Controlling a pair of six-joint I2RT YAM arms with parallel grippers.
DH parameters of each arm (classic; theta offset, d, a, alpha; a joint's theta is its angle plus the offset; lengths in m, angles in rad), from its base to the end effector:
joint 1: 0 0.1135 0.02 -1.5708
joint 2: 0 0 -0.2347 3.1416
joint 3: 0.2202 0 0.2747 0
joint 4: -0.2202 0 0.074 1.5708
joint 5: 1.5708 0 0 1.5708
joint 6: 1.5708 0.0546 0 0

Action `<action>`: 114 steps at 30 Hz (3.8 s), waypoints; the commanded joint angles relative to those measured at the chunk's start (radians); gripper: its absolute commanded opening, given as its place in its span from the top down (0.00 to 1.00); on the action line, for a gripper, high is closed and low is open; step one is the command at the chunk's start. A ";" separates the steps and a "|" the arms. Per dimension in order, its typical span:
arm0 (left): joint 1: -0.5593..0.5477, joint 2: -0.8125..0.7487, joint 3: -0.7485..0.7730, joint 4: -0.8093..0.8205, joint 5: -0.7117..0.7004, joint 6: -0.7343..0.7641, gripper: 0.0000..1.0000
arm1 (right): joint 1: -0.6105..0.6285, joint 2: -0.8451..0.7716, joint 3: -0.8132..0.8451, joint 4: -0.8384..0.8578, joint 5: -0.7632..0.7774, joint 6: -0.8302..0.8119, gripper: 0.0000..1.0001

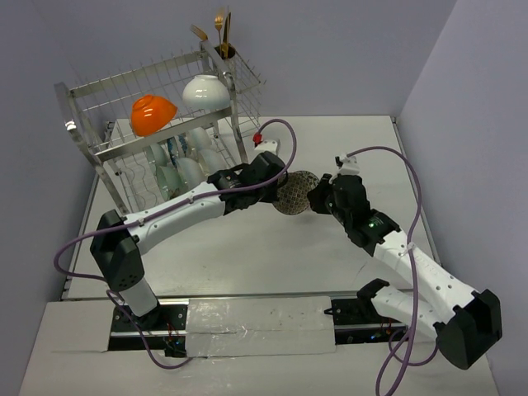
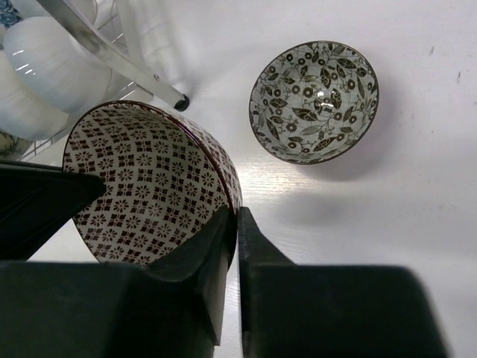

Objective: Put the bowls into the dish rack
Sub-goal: Pass from the right arm to the left, then place the upside down bowl on the dish rack.

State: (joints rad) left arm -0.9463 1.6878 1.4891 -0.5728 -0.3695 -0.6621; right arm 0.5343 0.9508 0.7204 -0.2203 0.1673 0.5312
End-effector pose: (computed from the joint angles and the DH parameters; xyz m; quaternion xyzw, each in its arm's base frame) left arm 0.2566 -0.3224 0.2654 0.0575 0.9065 -0.1581 0.3872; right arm 0.2399 0.1314 0.2460 0.0431 0.8443 0.2079 0.4920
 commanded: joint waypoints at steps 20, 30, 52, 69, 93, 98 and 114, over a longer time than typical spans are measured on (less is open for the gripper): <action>-0.029 -0.484 0.100 0.050 -0.566 0.777 1.00 | 0.006 -0.352 -0.041 -0.013 -0.022 -0.057 0.00; -0.005 -0.677 -0.064 0.978 -0.806 1.956 1.00 | 0.001 -0.399 -0.081 0.042 -0.121 -0.065 0.01; 0.504 -0.680 -0.029 0.611 -0.230 1.876 1.00 | 0.001 -0.507 -0.168 0.082 -0.157 -0.085 0.02; 0.728 -0.678 -0.246 0.725 -0.026 1.966 1.00 | 0.007 -0.547 -0.200 0.090 -0.130 -0.091 0.02; 0.773 -0.830 -0.455 0.714 -0.032 1.948 0.93 | 0.009 -0.531 -0.216 0.122 -0.141 -0.085 0.02; 0.773 -0.862 -0.478 0.706 -0.034 1.931 0.93 | 0.007 -0.531 -0.217 0.124 -0.140 -0.083 0.02; 0.771 -0.978 -0.592 0.580 -0.031 1.774 0.89 | 0.009 -0.523 -0.222 0.130 -0.140 -0.082 0.03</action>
State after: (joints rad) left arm -0.1799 0.7456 0.9325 0.0780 -0.3611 1.1812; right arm 0.5388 0.4213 0.5137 -0.1410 0.0219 0.4549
